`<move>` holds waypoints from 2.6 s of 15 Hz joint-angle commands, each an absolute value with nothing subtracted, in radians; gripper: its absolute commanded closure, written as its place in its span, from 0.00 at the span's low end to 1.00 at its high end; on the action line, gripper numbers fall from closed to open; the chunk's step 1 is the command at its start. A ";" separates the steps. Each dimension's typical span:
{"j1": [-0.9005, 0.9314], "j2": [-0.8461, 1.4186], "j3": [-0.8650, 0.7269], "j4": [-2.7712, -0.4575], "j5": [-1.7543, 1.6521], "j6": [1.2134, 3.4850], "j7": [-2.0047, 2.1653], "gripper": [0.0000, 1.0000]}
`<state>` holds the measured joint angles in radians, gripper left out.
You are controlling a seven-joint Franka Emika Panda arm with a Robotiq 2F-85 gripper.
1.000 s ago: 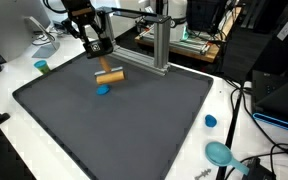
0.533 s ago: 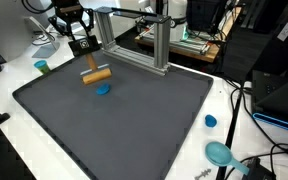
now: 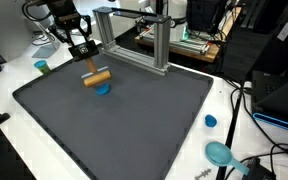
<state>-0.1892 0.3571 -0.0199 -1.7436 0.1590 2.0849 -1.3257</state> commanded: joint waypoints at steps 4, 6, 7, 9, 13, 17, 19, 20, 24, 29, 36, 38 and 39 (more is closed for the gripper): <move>-0.212 0.385 -0.012 -1.764 0.169 2.106 -1.383 0.79; -0.214 0.394 -0.008 -1.768 0.173 2.123 -1.387 0.79; -0.214 0.398 -0.006 -1.772 0.175 2.130 -1.390 0.79; -0.211 0.405 -0.004 -1.779 0.169 2.132 -1.392 0.79; -0.209 0.405 0.009 -1.814 0.186 2.181 -1.394 0.79; -0.198 0.392 0.013 -1.886 0.170 2.288 -1.396 0.79; -0.191 0.374 0.003 -1.922 0.142 2.313 -1.387 0.79; -0.197 0.372 0.005 -1.851 0.158 2.219 -1.368 0.79; -0.196 0.365 0.004 -1.858 0.157 2.221 -1.368 0.54; -0.168 0.388 0.012 -1.892 0.140 2.305 -1.348 0.79; -0.172 0.398 0.027 -1.930 0.170 2.322 -1.385 0.79; -0.175 0.408 0.038 -1.923 0.189 2.314 -1.405 0.79; -0.177 0.412 0.043 -1.920 0.196 2.305 -1.416 0.79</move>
